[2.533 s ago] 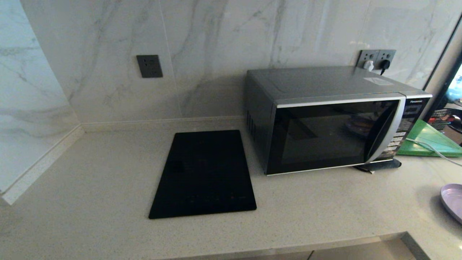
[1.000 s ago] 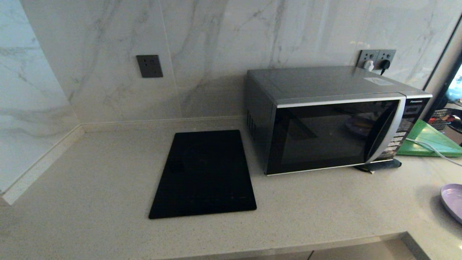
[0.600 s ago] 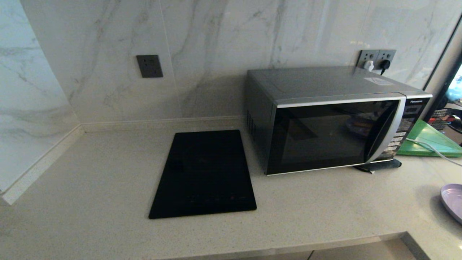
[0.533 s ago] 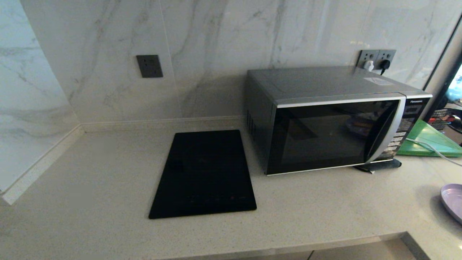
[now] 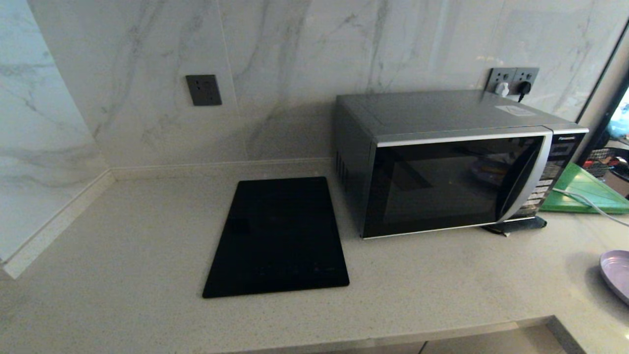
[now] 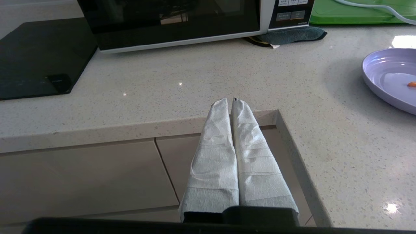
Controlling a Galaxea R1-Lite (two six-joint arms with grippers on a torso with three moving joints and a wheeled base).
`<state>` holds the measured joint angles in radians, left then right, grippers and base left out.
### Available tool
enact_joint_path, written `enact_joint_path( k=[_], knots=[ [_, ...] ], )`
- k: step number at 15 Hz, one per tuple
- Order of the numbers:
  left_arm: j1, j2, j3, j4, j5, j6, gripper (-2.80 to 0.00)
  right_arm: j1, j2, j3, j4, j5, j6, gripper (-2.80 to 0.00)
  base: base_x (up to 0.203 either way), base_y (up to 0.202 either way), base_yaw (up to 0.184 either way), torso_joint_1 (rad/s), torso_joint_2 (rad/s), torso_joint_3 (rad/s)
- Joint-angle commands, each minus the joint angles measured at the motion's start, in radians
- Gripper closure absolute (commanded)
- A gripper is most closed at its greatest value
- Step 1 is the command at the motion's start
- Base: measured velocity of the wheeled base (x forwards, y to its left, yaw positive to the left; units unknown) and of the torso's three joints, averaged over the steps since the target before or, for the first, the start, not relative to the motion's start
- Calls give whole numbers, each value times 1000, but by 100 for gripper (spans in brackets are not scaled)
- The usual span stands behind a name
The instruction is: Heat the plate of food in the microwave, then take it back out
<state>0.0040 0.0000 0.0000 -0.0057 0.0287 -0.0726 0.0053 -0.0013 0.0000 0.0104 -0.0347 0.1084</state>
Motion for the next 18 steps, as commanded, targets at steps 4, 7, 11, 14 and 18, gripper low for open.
enact_joint_path(
  k=[4,7,11,14,18],
  knots=[
    [1,1,0,0,0,-1,0,1,1,0,0,-1,1,0,0,0,0,0,0,0],
    [1,2,0,0,0,-1,0,1,1,0,0,-1,1,0,0,0,0,0,0,0],
    [1,2,0,0,0,-1,0,1,1,0,0,-1,1,0,0,0,0,0,0,0],
    [1,2,0,0,0,-1,0,-1,1,0,0,-1,1,0,0,0,0,0,0,0],
    [1,1,0,0,0,-1,0,0,1,0,0,-1,1,0,0,0,0,0,0,0]
  ],
)
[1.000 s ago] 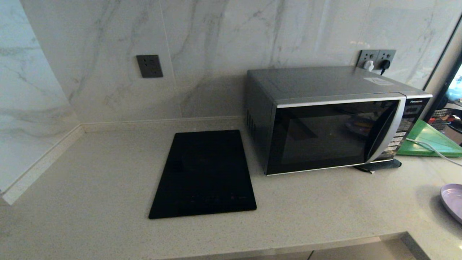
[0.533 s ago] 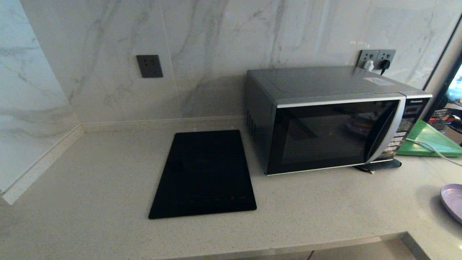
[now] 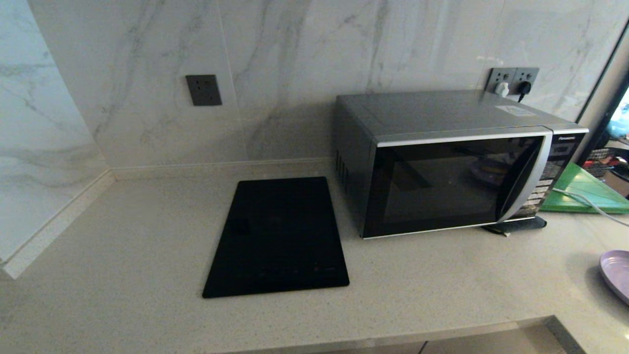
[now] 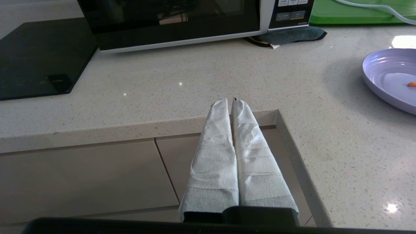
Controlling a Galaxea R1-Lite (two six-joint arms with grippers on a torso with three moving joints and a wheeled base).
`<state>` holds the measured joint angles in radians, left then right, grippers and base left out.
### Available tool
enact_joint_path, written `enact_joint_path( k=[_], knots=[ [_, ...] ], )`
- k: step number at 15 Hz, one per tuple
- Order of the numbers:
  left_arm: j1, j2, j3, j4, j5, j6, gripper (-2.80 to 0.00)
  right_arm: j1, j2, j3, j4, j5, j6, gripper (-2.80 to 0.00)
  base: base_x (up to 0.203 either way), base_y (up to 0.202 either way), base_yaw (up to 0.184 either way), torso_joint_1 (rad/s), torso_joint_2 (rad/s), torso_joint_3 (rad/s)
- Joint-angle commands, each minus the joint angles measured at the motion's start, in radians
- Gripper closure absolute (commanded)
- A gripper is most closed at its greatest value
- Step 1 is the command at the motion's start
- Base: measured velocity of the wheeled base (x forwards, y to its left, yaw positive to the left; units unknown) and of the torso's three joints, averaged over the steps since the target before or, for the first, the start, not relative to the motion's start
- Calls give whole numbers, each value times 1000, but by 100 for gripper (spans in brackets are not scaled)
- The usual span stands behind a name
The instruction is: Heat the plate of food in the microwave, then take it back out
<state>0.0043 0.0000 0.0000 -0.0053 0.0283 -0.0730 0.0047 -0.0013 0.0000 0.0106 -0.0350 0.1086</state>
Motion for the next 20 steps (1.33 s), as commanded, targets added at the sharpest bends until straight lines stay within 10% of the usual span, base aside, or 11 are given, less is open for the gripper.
enact_joint_path(
  k=[1,20],
  knots=[
    [0,2,0,-1,1,-1,0,1,1,0,-1,-1,2,0,0,0,0,0,0,0],
    [0,2,0,-1,1,-1,0,1,1,0,-1,-2,13,0,0,0,0,0,0,0]
  ],
)
